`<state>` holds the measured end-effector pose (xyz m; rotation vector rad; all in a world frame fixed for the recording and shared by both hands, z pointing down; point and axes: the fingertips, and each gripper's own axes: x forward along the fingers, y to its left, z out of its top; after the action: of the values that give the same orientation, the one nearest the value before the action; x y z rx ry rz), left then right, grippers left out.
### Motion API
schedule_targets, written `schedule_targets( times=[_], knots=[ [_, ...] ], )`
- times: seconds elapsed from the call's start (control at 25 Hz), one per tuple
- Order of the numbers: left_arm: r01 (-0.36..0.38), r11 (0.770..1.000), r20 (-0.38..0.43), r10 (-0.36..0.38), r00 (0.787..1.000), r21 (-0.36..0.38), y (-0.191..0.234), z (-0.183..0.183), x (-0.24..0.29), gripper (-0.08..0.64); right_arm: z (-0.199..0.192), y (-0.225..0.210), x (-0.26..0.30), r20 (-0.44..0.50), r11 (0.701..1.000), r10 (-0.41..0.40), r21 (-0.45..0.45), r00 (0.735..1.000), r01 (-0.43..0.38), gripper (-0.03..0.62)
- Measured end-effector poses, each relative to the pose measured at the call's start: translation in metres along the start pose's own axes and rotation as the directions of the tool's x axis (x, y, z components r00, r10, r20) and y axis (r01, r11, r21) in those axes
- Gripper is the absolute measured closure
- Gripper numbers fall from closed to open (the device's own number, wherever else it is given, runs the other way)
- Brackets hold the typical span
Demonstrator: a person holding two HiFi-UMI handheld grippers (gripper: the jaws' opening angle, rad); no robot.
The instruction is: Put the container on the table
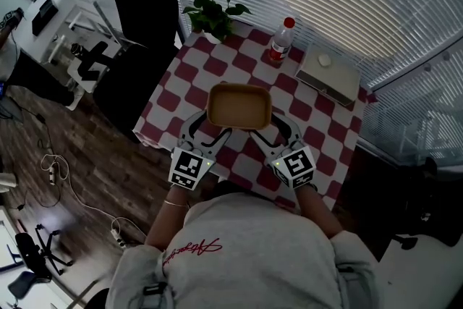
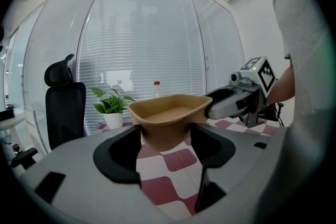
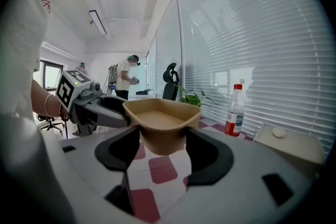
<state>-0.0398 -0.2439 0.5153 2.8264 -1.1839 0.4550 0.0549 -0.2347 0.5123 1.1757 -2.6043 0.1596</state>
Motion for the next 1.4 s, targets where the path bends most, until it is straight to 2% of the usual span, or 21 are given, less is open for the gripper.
schedule_targets(
  times=[1.4],
  knots=[
    [0.023, 0.999, -0.117, -0.025, 0.993, -0.024, -0.002, -0.052, 0.017, 0.267, -0.045, 0.001, 0.014, -0.116, 1.0, 0.001, 0.016, 0.993, 0.0, 0.316]
  ],
)
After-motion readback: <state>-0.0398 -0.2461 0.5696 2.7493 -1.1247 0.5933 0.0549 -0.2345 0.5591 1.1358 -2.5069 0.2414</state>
